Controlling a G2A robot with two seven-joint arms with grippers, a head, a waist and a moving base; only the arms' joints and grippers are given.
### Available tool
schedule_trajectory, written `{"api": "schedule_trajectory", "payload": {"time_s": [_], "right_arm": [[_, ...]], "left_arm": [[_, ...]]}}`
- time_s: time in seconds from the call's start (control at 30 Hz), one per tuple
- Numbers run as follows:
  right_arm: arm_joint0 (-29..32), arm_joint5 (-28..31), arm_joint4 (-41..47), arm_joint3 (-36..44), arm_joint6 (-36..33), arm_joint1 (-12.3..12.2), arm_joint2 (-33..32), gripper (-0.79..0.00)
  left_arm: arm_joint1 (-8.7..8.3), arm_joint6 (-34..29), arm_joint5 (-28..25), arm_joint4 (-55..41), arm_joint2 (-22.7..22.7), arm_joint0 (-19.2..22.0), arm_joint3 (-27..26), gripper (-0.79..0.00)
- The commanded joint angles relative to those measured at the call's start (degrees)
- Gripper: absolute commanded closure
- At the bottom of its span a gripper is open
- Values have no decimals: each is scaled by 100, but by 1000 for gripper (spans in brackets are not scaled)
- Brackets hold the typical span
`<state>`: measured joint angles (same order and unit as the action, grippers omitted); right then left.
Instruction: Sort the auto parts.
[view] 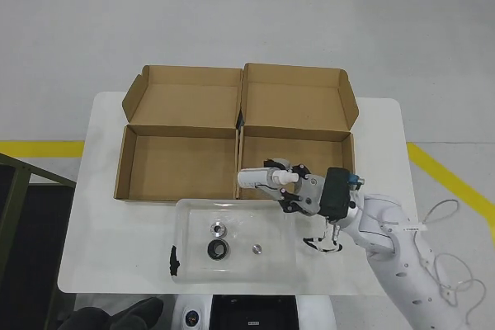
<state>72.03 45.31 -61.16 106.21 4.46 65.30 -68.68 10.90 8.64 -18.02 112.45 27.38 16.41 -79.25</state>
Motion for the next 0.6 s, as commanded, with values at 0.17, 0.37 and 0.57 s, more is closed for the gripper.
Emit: {"api": "schedule_trajectory", "payload": {"time_s": [0.17,0.37,0.57], "right_arm": [[-227,-183,133,-100,-751,-6,25,0],[-509,-435,-7,-282,-1225,6,95,0],[-865,-650,-13,-771,-1402,54,257,0]], "left_arm": [[0,0,0,0,0,0,0,-785],[0,0,0,0,0,0,0,-785],[0,0,0,0,0,0,0,-785]]}}
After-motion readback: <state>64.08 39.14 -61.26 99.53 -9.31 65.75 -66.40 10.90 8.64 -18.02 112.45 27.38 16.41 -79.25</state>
